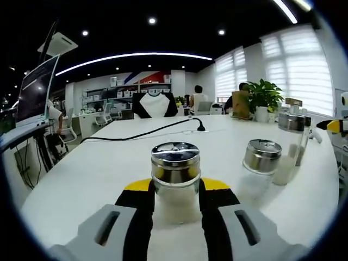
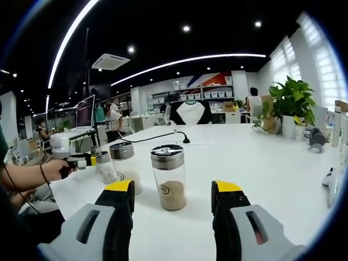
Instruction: Rotate the seasoning bottle until the label or dispensing opening points toward the visible target arrow and the bottle remains upright within the marked orientation range
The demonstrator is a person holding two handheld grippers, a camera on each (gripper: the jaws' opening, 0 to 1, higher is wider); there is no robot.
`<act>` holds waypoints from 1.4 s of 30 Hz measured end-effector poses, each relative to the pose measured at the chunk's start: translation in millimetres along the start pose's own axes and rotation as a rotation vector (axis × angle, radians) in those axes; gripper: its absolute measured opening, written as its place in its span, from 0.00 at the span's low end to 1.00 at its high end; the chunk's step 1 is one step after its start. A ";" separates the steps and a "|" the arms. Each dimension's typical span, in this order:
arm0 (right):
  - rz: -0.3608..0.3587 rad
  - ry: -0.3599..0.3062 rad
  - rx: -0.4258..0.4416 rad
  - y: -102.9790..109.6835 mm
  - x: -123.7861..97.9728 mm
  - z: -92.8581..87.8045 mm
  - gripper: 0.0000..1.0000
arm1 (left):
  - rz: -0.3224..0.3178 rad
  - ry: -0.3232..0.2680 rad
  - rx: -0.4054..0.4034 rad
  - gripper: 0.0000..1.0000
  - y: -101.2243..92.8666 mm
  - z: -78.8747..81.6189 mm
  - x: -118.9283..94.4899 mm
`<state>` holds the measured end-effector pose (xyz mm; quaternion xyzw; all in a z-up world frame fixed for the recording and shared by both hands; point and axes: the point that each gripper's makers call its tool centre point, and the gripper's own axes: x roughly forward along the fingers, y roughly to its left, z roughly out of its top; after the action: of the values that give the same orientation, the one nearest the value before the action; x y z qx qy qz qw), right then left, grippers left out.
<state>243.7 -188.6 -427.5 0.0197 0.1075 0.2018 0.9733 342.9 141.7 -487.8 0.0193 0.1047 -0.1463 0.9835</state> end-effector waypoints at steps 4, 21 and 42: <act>-0.005 0.005 0.005 -1.2 1.0 -2.0 0.57 | -0.004 -0.011 0.003 0.34 -4.2 -2.6 -8.0; -0.008 0.022 0.007 0.2 -0.1 -14.2 0.57 | 0.027 -0.022 -0.016 0.34 -4.8 -4.1 -22.6; -0.023 0.026 0.005 -6.2 -2.7 -14.9 0.57 | -0.333 -0.075 0.095 0.56 -27.0 11.0 -30.1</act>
<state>240.4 -195.4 -442.0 0.0180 0.1211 0.1904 0.9740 309.1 123.7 -470.9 0.0425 0.0627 -0.3124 0.9469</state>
